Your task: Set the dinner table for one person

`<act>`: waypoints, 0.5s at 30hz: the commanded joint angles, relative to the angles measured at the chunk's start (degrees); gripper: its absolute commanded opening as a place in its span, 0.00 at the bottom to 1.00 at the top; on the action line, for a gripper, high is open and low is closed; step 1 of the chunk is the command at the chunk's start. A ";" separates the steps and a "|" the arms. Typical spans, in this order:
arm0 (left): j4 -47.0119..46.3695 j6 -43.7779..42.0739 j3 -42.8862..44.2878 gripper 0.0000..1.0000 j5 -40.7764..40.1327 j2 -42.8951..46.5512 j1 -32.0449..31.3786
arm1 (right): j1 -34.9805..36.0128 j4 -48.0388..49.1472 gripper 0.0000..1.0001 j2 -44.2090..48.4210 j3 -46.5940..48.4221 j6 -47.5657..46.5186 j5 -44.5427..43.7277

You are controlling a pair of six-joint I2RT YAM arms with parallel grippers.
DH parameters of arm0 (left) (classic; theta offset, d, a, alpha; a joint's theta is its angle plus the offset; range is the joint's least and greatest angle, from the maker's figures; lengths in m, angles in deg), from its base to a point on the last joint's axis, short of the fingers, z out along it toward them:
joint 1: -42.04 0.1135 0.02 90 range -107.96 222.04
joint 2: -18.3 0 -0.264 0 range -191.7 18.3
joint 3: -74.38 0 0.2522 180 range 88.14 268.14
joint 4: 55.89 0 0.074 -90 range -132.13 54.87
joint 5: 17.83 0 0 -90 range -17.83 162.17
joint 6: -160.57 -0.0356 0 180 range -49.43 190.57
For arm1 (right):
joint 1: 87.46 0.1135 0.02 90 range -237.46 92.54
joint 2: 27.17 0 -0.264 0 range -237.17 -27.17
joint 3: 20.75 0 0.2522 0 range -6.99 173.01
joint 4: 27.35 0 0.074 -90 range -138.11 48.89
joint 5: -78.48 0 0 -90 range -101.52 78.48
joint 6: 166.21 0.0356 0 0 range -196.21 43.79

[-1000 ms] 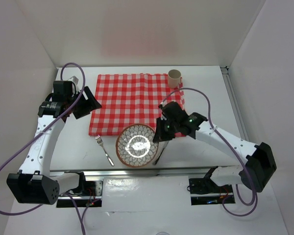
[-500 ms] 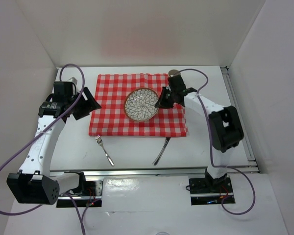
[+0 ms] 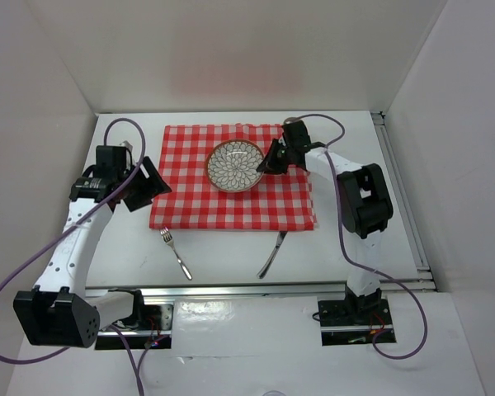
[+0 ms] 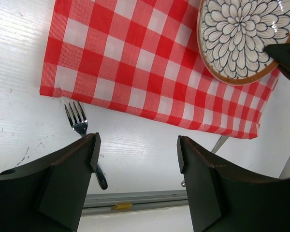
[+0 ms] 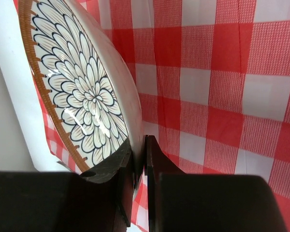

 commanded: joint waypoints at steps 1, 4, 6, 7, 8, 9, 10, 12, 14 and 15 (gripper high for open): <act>-1.33 0.54 -1.69 0.82 -0.47 0.58 -0.26 | -0.46 8.73 0.00 -0.78 3.52 2.80 6.58; -1.34 1.16 -2.39 0.82 -0.47 0.58 -0.26 | -0.46 8.02 0.00 -1.31 2.73 2.80 6.58; -1.34 1.68 -3.01 0.82 -1.00 1.10 -0.26 | -0.46 8.02 0.00 -1.31 2.20 2.80 6.58; -1.34 2.21 -3.53 0.82 -1.00 1.11 -0.26 | -0.46 8.02 0.00 -1.31 2.20 2.80 6.58; -1.34 2.21 -3.54 0.82 -1.00 1.11 -0.26 | -0.46 8.02 0.00 -1.31 1.50 2.80 7.19; -1.34 2.73 -4.15 0.82 -1.00 1.11 -0.26 | -0.46 8.02 0.00 -1.31 1.50 2.80 7.20; -1.34 2.74 -4.15 0.82 -1.00 1.11 -0.26 | -0.46 7.50 0.00 -1.31 0.89 2.80 7.20; -1.34 3.26 -4.76 0.82 -1.00 1.63 -0.26 | -0.46 6.71 0.01 -1.31 0.88 2.80 6.41; -1.87 3.88 -5.38 0.82 -1.00 1.64 -0.26 | 0.07 6.10 0.37 -1.31 0.88 2.80 5.27; -1.87 3.88 -5.90 0.82 -1.52 1.64 -0.26 | 0.07 6.09 0.52 -1.31 0.88 2.80 5.26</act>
